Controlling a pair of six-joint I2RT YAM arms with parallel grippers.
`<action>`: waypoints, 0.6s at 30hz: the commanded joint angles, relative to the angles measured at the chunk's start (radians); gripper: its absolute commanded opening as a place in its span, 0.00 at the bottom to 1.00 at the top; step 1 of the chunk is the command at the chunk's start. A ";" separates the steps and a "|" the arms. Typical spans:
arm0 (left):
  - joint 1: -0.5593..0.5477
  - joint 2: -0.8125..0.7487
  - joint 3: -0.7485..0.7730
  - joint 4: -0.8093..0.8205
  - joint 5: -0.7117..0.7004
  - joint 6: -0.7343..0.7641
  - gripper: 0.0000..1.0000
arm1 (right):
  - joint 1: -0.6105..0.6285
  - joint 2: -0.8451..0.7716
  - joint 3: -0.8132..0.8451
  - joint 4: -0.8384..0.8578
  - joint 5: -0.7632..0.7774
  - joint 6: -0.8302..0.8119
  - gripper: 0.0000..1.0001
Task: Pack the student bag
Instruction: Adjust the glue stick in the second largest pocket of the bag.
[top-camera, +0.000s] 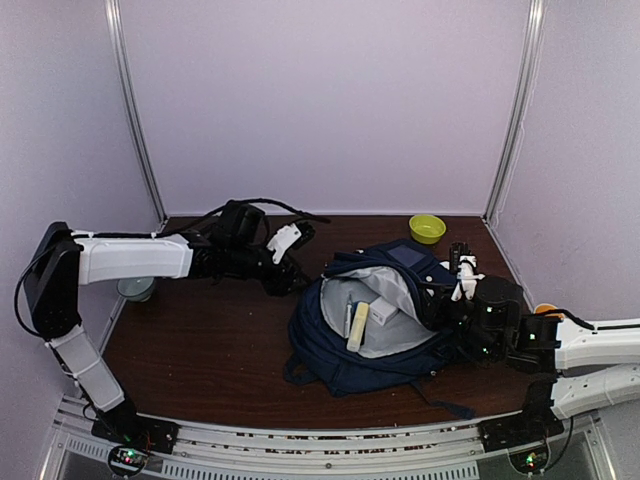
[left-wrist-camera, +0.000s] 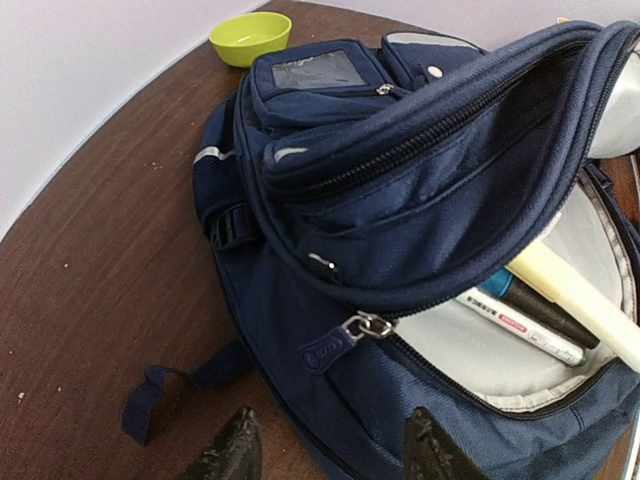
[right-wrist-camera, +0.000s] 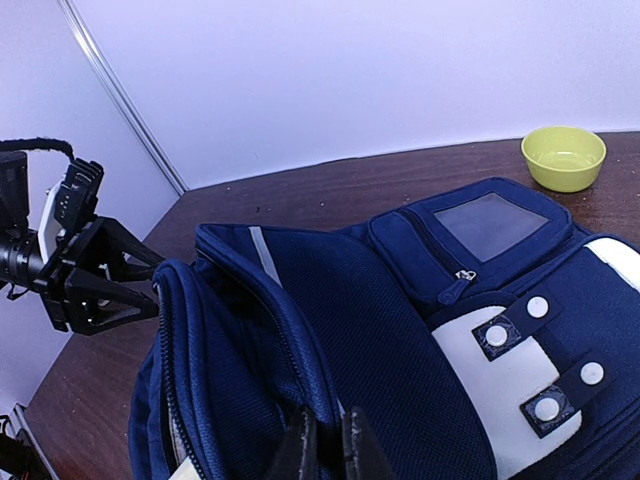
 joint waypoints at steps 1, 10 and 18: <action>0.016 0.027 0.043 0.029 0.024 0.039 0.49 | -0.024 0.009 0.012 -0.043 0.077 0.018 0.00; 0.020 0.056 0.096 -0.101 0.043 0.108 0.45 | -0.025 0.011 0.011 -0.041 0.075 0.021 0.00; -0.032 -0.007 0.109 -0.238 -0.012 0.126 0.43 | -0.030 0.024 0.019 -0.042 0.065 0.019 0.00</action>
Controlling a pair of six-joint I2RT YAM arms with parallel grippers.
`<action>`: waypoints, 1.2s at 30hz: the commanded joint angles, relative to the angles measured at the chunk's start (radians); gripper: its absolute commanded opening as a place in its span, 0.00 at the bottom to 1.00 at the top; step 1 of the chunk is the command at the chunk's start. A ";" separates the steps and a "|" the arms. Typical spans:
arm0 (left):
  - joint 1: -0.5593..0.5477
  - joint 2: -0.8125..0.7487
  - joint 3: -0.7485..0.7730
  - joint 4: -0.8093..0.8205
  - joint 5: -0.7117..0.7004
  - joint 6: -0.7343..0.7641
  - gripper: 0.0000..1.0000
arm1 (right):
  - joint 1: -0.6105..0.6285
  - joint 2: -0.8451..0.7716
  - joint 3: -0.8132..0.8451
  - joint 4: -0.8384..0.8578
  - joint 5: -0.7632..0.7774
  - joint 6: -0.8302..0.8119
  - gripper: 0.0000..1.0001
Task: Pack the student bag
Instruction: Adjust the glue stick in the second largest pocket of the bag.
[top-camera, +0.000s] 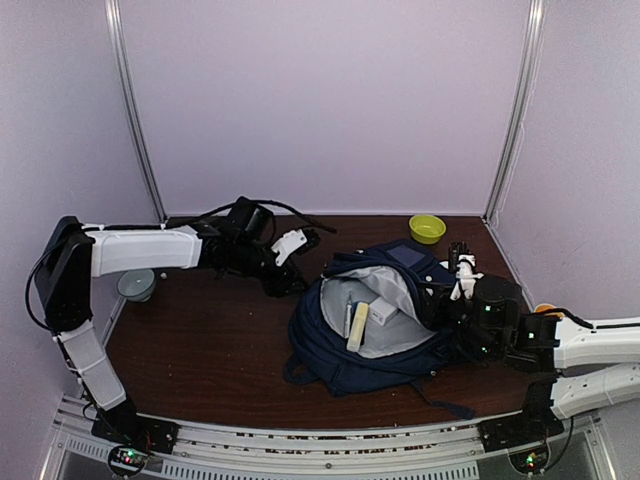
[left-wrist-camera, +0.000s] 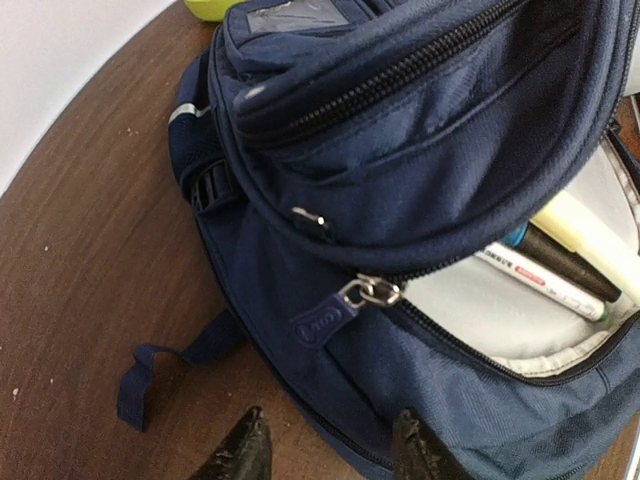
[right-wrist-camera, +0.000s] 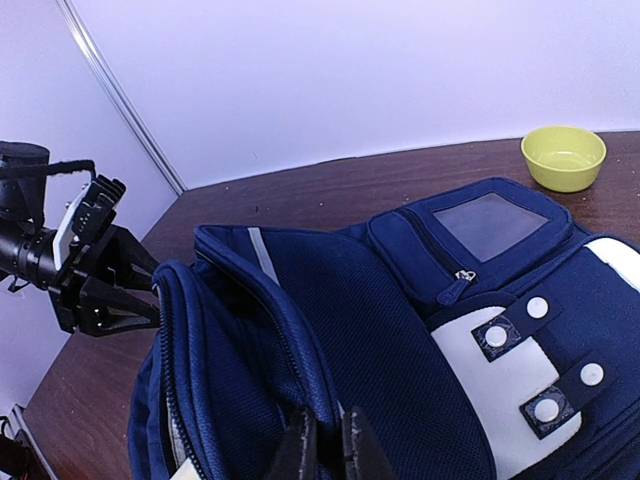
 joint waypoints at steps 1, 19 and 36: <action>-0.079 -0.115 -0.014 -0.068 -0.082 0.011 0.42 | -0.025 0.011 0.010 -0.041 0.068 0.020 0.00; -0.446 -0.119 -0.046 -0.040 -0.026 -0.240 0.21 | -0.028 0.017 0.014 -0.037 0.054 0.015 0.00; -0.448 0.022 0.021 0.028 -0.059 -0.265 0.16 | -0.028 0.012 0.006 -0.034 0.054 0.017 0.00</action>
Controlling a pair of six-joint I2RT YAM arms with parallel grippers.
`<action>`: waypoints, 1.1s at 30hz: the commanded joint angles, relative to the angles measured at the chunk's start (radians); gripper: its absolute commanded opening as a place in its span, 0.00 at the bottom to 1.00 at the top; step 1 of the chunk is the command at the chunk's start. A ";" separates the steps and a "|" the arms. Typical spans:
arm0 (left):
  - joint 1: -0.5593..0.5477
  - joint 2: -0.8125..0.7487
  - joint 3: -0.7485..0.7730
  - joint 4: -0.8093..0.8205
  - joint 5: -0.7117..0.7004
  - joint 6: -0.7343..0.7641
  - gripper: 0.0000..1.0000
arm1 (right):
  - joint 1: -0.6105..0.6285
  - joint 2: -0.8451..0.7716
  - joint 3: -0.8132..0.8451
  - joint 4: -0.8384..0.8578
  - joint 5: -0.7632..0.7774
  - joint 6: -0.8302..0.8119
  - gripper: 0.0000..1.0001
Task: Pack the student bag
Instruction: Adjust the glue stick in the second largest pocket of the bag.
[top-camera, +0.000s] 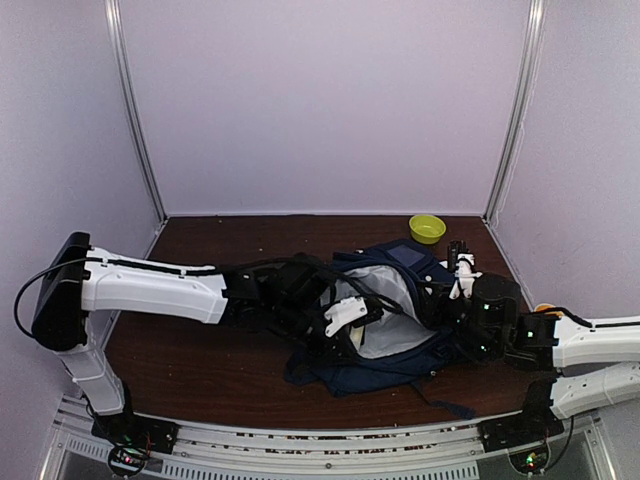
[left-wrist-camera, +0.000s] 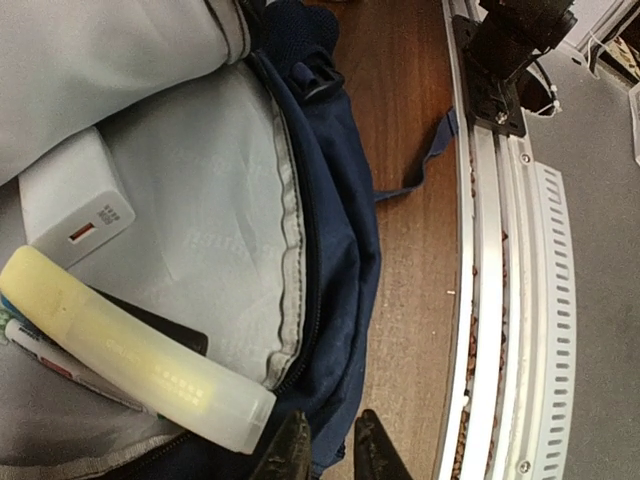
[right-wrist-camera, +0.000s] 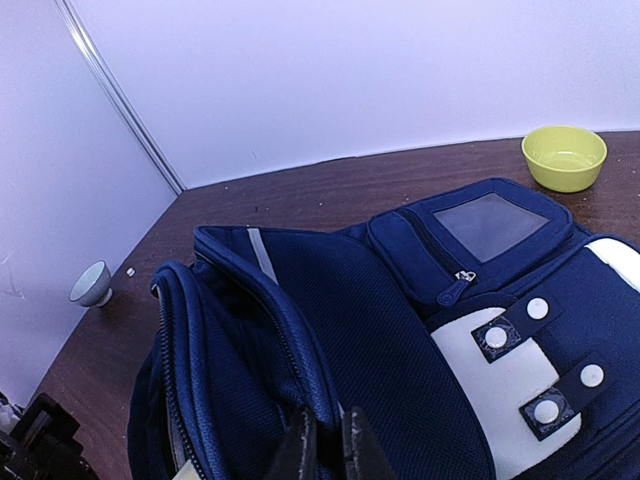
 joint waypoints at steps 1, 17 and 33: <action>0.002 0.044 0.052 0.041 -0.046 -0.013 0.16 | -0.022 0.000 0.000 -0.035 0.062 0.018 0.00; 0.031 0.208 0.274 0.063 -0.498 -0.022 0.26 | -0.023 -0.005 -0.004 -0.033 0.063 0.018 0.00; 0.165 -0.206 -0.034 0.050 -0.341 0.044 0.60 | -0.023 -0.008 -0.007 -0.031 0.063 0.019 0.00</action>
